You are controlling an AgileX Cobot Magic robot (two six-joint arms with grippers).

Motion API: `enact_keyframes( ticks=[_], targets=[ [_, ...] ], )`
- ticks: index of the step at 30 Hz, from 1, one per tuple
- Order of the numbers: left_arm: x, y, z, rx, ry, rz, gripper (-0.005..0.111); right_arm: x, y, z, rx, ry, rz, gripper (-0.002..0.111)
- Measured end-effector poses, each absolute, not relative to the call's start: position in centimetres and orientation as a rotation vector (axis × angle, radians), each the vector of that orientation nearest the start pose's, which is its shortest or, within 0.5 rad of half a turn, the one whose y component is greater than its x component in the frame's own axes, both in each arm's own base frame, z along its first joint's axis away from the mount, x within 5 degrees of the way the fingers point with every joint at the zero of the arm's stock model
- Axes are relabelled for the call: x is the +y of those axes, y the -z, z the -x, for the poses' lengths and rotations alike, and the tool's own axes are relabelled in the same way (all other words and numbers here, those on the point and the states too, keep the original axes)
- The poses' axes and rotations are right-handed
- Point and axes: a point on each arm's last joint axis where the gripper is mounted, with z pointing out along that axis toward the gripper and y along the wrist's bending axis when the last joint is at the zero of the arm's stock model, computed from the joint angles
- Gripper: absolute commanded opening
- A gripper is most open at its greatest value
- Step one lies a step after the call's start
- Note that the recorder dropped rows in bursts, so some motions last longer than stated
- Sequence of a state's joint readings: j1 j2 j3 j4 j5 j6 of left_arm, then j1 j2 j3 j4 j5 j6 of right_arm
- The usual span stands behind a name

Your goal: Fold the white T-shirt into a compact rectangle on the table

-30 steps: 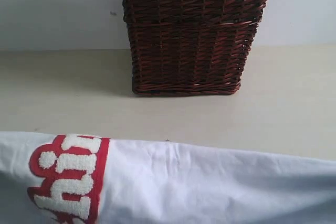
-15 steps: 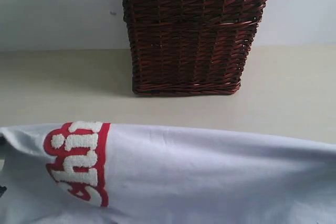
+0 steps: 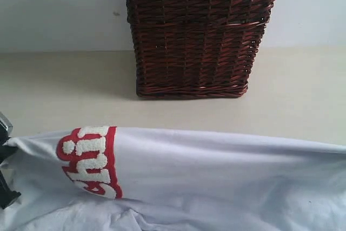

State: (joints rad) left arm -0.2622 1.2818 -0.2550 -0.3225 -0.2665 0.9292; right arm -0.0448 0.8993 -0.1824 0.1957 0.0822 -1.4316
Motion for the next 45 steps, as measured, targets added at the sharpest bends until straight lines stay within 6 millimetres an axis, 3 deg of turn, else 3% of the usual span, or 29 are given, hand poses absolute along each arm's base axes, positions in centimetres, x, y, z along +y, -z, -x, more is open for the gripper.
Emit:
enact_keyframes(
  ticks=[8,18,22,28,31,39,45],
  targets=[
    [-4.2,-15.3,-19.8,2.013,-0.348,-0.91,0.0,-0.6,-17.7,-14.7,1.939,0.666,1.312,0.001],
    [-4.8,-14.2,-22.2,2.023,-0.347,-0.923,0.001,-0.9,-16.7,-15.9,1.955,0.692,1.298,0.028],
    [-5.2,-14.3,-23.9,2.012,-0.349,-0.907,0.016,-1.1,-16.7,-16.8,1.946,0.718,1.241,0.036],
    [-6.0,-13.5,-26.5,2.049,-0.279,-0.804,0.067,-1.2,-17.1,-18.7,1.985,0.678,1.127,0.044],
    [-6.2,-12.6,-27.1,2.078,-0.26,-0.791,0.086,-1.3,-17.9,-19.6,1.978,0.671,1.073,0.044],
    [-6.7,-12.1,-28.8,2.058,-0.263,-0.772,0.09,-1.4,-20.9,-21.9,1.938,0.624,0.842,0.043],
    [-6.2,-16.5,-32.2,1.781,-0.384,-0.493,0.09,-1.5,-23.5,-23.6,1.869,0.63,0.763,0.043]
  ],
)
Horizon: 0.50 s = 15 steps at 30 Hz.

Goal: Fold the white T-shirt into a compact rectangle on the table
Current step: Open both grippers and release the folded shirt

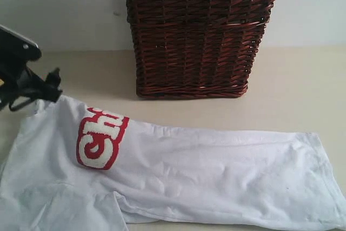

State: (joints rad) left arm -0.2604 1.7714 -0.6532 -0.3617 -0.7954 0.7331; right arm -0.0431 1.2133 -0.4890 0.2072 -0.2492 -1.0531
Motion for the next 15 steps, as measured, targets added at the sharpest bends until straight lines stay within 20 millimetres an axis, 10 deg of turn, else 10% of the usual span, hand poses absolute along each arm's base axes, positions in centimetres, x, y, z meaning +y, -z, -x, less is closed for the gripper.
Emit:
enact_keyframes(
  ticks=[7,15],
  targets=[
    [-4.9,-18.8,-33.3,1.751,-0.431,-0.202,0.087,-1.3,-24.7,-23.0,1.868,0.609,0.769,0.041],
    [-5.6,-21.5,-30.3,1.827,-0.357,0.086,0.02,-0.3,-26.0,-18.3,2.007,0.455,0.89,0.002]
  ],
)
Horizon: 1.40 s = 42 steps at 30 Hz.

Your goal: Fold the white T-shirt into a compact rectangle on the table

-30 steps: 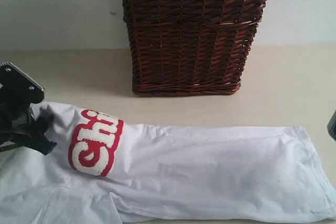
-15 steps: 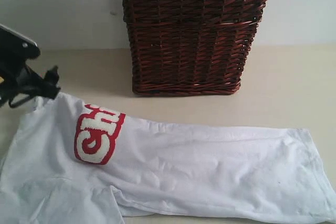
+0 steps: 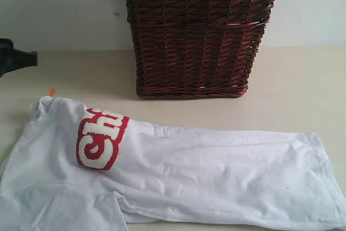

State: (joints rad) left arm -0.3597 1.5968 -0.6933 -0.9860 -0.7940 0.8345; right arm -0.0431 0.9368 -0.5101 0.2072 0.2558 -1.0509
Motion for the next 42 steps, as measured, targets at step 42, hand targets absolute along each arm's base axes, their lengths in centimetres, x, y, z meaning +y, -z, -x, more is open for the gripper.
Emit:
enact_keyframes(
  ticks=[42],
  targets=[
    [-14.4,-9.5,-31.7,2.499,0.15,-0.665,0.0,-0.7,-9.6,-24.4,2.537,0.215,1.035,0.0]
  ],
)
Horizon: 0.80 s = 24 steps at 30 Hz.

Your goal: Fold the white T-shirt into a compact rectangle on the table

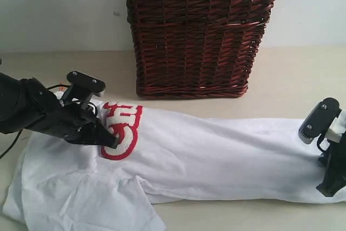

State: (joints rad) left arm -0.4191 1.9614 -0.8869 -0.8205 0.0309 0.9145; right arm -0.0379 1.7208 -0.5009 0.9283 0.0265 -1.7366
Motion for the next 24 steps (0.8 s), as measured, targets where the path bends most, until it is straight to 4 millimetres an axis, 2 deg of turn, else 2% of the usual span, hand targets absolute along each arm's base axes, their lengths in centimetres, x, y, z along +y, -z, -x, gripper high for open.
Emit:
enact_keyframes(
  ticks=[5,9,14,20,22,24],
  targets=[
    [-14.3,-9.6,-31.6,2.485,0.133,-0.714,0.0,-0.7,-9.7,-24.4,2.527,0.222,1.043,0.0],
    [-14.3,-9.8,-31.4,2.475,0.135,-0.753,0.0,-0.2,-10.5,-23.8,2.514,0.126,1.066,0.0],
    [-14.5,-10.9,-30.6,2.486,0.202,-0.793,0.0,0.7,-12.6,-22.9,2.445,0.023,1.094,0.0],
    [-14.6,-15.2,-30.3,2.373,0.236,-0.785,0.0,0.9,-16.2,-22.3,2.29,0.092,1.1,0.0],
    [-14.5,-16.9,-30.1,2.328,0.245,-0.769,0.0,1.3,-17.1,-21.9,2.256,0.056,1.113,0.0],
    [-14.6,-18.0,-29.6,2.321,0.291,-0.768,0.0,2.1,-17.6,-21.1,2.239,-0.064,1.16,0.0]
  ],
)
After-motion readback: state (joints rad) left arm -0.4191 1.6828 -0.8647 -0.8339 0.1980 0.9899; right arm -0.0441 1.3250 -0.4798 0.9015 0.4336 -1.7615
